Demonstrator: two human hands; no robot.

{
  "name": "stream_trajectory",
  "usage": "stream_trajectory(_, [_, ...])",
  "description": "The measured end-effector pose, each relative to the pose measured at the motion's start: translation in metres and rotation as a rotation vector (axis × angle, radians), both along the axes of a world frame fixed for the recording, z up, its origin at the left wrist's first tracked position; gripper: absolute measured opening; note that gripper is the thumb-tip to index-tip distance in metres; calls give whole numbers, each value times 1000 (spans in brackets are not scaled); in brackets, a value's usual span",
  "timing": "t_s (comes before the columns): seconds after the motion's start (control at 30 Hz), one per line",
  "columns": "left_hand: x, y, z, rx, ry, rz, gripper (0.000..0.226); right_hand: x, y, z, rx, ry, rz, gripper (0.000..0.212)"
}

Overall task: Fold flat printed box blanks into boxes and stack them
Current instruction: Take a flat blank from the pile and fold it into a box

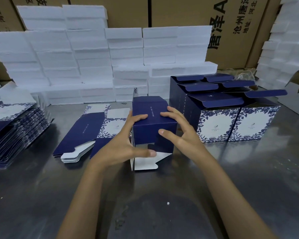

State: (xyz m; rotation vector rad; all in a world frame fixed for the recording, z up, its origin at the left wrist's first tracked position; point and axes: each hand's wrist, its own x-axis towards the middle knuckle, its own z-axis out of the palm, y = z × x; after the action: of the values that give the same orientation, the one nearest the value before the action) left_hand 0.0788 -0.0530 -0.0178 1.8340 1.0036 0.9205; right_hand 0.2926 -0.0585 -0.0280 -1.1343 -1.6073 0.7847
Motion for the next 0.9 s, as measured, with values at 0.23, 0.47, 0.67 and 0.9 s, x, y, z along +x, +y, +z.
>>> stream_trajectory(0.23, [29,-3,-6,151,-214,356,29,-10,-3,-3,69,103,-48,34])
stream_trajectory(0.47, [40,-5,-11,180,-307,395,25,-16,-3,-2,126,151,-82,25])
stream_trajectory(0.67, [40,-2,-13,199,-336,387,17,-22,2,-5,177,148,-165,15])
stream_trajectory(0.9, [27,1,-7,150,-308,357,24,-13,1,-5,134,172,-75,20])
